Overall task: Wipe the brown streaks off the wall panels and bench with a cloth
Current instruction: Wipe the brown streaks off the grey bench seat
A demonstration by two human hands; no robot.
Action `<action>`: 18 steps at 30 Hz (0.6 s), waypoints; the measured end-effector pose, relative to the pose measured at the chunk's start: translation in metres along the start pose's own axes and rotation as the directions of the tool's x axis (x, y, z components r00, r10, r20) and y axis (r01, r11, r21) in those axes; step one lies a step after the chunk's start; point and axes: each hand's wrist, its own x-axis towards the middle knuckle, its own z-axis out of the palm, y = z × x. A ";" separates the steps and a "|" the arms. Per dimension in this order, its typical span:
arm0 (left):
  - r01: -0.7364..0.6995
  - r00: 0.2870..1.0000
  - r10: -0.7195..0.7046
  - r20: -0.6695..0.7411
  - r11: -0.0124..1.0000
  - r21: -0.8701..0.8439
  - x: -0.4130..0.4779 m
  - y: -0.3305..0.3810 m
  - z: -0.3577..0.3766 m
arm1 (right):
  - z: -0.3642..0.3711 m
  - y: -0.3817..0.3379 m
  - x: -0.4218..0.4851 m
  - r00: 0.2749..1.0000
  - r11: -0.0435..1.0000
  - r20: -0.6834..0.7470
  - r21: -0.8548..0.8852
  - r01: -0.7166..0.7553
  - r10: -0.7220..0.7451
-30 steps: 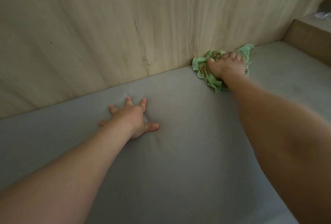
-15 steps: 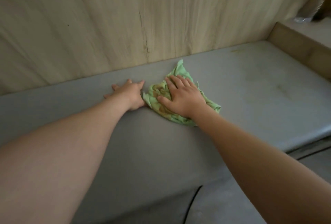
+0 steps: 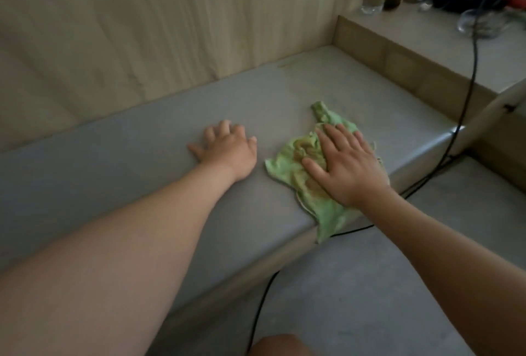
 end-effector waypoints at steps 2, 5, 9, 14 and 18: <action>-0.002 1.000 0.001 0.011 0.999 0.052 0.003 0.018 0.012 | -0.003 0.040 0.018 0.986 0.986 -0.011 -0.003 -0.166 0.166; 0.020 0.999 -0.024 0.038 0.994 0.104 0.007 0.021 0.018 | -0.008 0.068 0.056 0.945 0.945 0.011 -0.004 -0.328 0.328; 0.027 0.996 -0.036 0.079 0.993 0.113 0.010 0.020 0.019 | -0.008 0.064 0.105 0.927 0.927 0.035 0.006 -0.375 0.374; 0.021 0.998 -0.027 0.064 0.996 0.083 0.011 0.018 0.023 | 0.000 0.006 0.132 0.988 0.992 0.083 0.018 -0.128 0.126; 0.034 0.996 -0.036 0.087 0.999 0.018 0.010 0.018 0.016 | 0.008 -0.044 0.122 0.990 0.993 0.089 0.052 0.105 -0.109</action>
